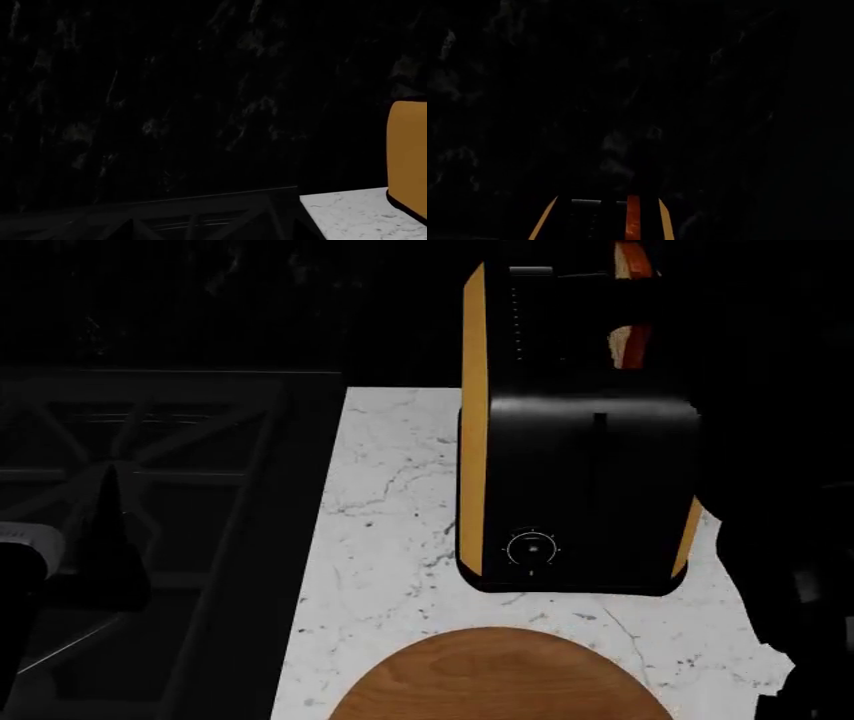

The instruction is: Place the toasted item on a plate.

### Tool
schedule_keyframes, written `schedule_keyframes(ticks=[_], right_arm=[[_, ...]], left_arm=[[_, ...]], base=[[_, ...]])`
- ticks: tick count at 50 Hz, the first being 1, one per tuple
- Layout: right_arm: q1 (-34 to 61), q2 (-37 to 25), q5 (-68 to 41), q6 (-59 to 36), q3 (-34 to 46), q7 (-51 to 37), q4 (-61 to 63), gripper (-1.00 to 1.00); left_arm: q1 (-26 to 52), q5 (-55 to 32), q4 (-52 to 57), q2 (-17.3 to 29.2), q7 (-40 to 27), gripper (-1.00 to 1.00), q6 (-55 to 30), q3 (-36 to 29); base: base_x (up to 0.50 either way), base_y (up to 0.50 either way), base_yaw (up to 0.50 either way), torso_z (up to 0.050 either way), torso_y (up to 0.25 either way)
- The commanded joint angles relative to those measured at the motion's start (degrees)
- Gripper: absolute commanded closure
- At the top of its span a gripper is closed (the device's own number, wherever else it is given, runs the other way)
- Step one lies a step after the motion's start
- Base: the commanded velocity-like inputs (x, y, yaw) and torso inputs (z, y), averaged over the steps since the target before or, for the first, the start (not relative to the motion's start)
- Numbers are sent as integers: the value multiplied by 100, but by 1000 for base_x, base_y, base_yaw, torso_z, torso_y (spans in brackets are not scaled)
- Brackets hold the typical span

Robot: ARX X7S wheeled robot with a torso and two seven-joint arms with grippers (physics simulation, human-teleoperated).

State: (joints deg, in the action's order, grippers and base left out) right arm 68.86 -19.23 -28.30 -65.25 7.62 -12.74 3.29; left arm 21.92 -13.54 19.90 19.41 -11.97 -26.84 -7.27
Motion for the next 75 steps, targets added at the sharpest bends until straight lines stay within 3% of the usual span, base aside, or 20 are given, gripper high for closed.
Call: schedule_keyframes(ticks=[1, 34, 61, 71, 72, 75], right_arm=[[658, 198, 3, -130, 62, 117, -1138, -100], [1632, 561, 641, 1261, 736, 730, -4508, -100], [2384, 1212, 1067, 3261, 1090, 1463, -7689, -100], [2384, 1247, 1199, 3292, 1047, 1470, -7792, -100], [2384, 1240, 1210, 3297, 1033, 1427, -7790, 100], [2395, 1248, 1240, 3269, 1042, 1460, -7762, 100]], left_arm=[[-4, -27, 47, 14, -24, -100, -20, -4], [21, -81, 93, 47, -77, -100, -65, -52], [-37, -87, 44, 102, -88, -100, -9, -100], [-44, -106, 12, 106, -96, -100, 23, -99], [-38, -107, 11, 108, -97, -100, 24, -98], [-6, -120, 36, 110, -107, -100, -9, -96]], base=[[0, 0, 0, 0, 0], [0, 0, 0, 0, 0], [0, 0, 0, 0, 0], [0, 0, 0, 0, 0], [0, 0, 0, 0, 0], [0, 0, 0, 0, 0]])
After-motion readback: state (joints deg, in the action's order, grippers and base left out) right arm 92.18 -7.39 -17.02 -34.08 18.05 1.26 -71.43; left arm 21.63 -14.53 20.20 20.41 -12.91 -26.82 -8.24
